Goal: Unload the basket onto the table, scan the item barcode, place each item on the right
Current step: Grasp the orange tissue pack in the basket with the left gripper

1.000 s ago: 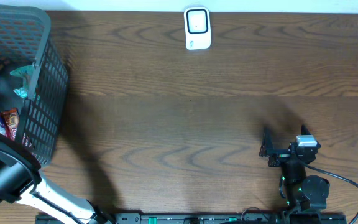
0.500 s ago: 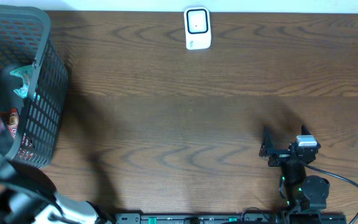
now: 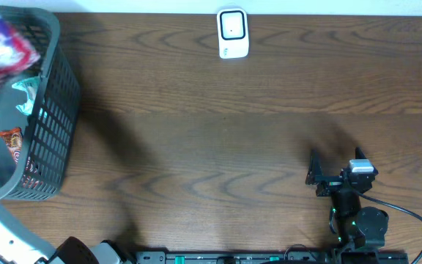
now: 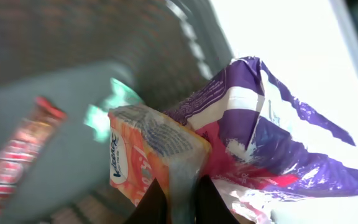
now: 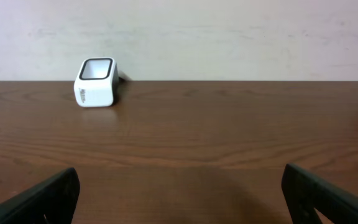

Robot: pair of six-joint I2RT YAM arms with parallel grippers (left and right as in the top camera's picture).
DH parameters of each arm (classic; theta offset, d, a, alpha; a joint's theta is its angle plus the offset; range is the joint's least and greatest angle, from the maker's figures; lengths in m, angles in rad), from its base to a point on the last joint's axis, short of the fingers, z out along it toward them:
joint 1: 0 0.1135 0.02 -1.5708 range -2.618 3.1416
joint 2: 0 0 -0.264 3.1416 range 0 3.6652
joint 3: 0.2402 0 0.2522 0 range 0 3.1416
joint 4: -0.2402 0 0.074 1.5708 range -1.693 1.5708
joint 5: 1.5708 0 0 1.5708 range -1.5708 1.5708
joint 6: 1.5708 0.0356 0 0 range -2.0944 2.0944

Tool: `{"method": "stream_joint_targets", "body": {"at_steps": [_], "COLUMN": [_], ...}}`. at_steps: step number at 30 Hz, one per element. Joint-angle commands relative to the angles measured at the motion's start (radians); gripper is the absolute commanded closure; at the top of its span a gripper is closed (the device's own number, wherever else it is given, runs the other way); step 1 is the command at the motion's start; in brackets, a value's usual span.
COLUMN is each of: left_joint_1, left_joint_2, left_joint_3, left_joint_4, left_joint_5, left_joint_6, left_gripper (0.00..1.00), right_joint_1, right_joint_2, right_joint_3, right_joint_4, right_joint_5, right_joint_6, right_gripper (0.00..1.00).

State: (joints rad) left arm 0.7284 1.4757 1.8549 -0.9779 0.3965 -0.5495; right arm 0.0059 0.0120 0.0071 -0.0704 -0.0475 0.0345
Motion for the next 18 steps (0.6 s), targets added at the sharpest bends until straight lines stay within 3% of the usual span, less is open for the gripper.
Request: {"method": "stream_joint_targets", "body": {"at_steps": [1, 6, 14, 18], "left_joint_1": [-0.039, -0.047, -0.044, -0.044], "left_joint_2": [-0.011, -0.017, -0.001, 0.035], "left_joint_3": [0.006, 0.006, 0.006, 0.000], "left_joint_4": [0.019, 0.016, -0.114, -0.152], "left_joint_5": [0.137, 0.006, -0.594, -0.736], "left_joint_6": [-0.032, -0.032, -0.031, -0.028], "left_gripper": [0.93, 0.93, 0.93, 0.93], "right_joint_1": [-0.004, -0.004, -0.004, -0.004], "right_joint_2": [-0.006, -0.006, -0.006, -0.006], "right_joint_3": [-0.001, -0.001, -0.001, -0.001], "right_joint_4": [-0.005, -0.005, -0.005, -0.005], "right_joint_5": [0.008, 0.008, 0.008, 0.008], "right_joint_6": [0.010, 0.010, 0.010, 0.010], "right_gripper": [0.01, 0.01, 0.01, 0.01]}}
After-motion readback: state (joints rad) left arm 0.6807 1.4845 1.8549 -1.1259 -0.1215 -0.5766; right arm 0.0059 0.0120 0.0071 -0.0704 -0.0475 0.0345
